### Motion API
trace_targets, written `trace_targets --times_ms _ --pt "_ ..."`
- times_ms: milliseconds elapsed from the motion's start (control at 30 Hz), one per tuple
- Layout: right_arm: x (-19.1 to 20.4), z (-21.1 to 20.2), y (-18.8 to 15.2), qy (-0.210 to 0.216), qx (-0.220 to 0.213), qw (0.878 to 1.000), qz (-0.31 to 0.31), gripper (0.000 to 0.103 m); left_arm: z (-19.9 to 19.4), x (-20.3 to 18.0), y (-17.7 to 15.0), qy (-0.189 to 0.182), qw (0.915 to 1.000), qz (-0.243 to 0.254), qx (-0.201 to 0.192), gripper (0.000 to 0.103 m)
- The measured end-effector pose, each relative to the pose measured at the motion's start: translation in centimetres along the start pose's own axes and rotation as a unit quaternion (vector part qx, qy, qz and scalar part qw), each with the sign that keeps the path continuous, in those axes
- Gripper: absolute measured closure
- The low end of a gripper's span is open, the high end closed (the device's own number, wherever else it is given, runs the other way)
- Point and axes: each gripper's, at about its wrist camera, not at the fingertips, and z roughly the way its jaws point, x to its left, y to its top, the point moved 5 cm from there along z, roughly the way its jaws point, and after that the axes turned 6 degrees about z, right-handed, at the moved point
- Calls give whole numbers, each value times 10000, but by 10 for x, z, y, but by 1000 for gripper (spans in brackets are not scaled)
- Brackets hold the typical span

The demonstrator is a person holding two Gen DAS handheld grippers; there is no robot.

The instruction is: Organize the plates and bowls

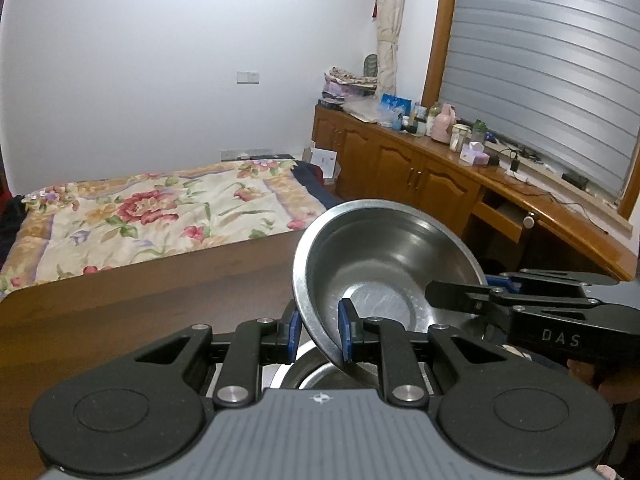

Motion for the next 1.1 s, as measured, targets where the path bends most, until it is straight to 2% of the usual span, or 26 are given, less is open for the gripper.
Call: trace_targets --times_ms 233,467,667,1100 --pt "2 -10 -15 257 125 9993 228 80 -12 -13 -26 51 9999 94 55 80" --pt "6 -14 -28 157 214 9996 73 80 -5 -19 -48 66 9998 9 197 79" --pt "1 -10 -44 186 436 9986 253 80 -6 -18 -67 -7 9996 -119 271 79" --pt "-4 2 -73 151 593 9972 437 81 16 -20 -90 375 9981 104 475 79"
